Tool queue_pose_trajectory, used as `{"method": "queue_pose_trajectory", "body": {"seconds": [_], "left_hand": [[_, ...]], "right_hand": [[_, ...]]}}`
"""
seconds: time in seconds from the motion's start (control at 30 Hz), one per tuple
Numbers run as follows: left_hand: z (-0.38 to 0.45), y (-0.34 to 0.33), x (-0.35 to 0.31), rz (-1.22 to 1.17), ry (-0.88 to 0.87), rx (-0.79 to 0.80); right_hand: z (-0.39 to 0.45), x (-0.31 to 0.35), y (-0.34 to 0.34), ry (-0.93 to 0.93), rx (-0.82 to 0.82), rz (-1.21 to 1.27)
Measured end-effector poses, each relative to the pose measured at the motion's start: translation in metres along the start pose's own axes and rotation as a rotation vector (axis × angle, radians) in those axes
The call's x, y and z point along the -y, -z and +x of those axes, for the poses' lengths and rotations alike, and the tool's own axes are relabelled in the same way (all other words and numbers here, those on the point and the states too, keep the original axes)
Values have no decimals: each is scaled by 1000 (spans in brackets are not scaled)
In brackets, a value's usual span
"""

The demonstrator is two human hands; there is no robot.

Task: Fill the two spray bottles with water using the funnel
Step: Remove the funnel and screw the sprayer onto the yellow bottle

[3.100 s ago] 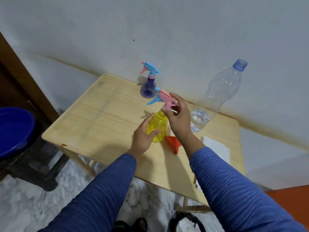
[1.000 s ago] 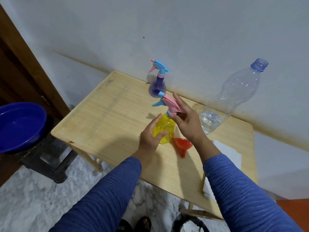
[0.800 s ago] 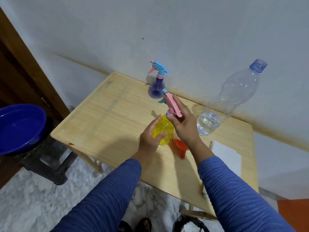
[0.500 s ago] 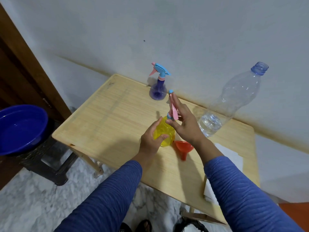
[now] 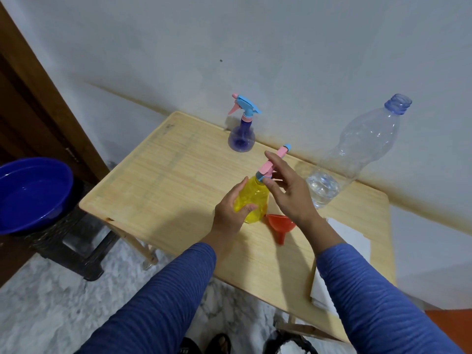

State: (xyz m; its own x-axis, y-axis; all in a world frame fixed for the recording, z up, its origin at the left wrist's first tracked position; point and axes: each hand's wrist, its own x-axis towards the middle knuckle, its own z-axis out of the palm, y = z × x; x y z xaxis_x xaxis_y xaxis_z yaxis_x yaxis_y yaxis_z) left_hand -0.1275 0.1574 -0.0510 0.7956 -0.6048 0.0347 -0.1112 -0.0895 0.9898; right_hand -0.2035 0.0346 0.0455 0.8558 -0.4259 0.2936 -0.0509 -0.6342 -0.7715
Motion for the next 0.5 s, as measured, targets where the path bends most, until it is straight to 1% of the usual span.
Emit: {"method": "queue_pose_trajectory", "body": {"seconds": [0.13,0.27,0.37,0.5], "left_hand": [[0,-1,-2,20,-16,-5],[0,-1,-3,16,-16,-7],[-1,-1,-5,39,-19,-12],[-2,1,-4,51,-30,-4]], "right_hand": [[0,1,-1,8,-34,18],[1,1,-12,5,-129,23],[1,5,-21,-36,-189,6],[-2,5,-16,-15,-147,-14]]}}
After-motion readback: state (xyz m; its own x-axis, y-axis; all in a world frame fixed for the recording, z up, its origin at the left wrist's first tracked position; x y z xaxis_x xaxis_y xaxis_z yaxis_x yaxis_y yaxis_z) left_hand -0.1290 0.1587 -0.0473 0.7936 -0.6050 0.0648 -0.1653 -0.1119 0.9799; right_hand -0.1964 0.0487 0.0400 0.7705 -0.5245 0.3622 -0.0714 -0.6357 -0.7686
